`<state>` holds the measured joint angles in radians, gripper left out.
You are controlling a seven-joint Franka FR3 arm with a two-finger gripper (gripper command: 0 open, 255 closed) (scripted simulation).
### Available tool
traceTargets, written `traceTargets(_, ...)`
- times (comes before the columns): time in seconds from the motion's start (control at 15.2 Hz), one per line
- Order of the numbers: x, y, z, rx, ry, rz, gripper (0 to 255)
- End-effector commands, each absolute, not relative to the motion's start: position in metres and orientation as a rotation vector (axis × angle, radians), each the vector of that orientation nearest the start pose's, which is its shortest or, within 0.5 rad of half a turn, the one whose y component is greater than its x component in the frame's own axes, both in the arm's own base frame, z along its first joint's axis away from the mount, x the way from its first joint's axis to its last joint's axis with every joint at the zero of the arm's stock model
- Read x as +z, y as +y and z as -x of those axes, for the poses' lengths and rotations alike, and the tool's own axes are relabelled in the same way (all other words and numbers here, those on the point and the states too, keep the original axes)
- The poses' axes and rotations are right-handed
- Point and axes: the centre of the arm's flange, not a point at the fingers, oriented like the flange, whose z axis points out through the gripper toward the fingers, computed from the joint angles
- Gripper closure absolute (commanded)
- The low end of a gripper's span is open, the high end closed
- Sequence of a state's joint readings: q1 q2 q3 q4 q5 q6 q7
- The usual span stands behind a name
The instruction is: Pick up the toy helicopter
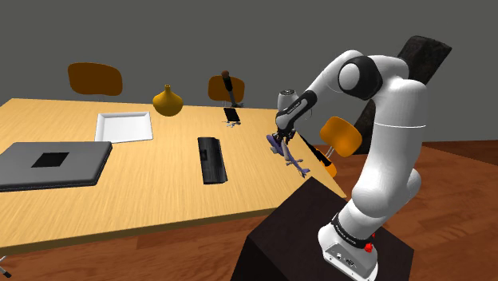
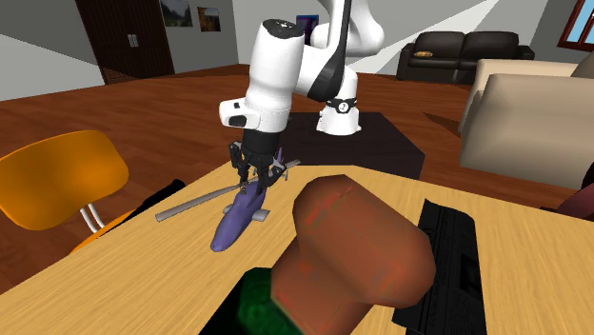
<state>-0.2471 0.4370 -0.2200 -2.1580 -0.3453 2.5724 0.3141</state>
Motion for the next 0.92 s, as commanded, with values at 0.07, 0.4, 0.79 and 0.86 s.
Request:
traceTargets(0.07, 0.199, -0.251, -0.506, 0.077, 0.790, 3.320, 255)
traceTargets(0.4, 0.226, -0.251, -0.506, 0.077, 0.790, 3.321, 255)
traceTargets(0.79, 0.257, -0.251, -0.506, 0.077, 0.790, 3.321, 255)
traceTargets(0.86, 0.263, -0.251, -0.506, 0.077, 0.790, 3.321, 255)
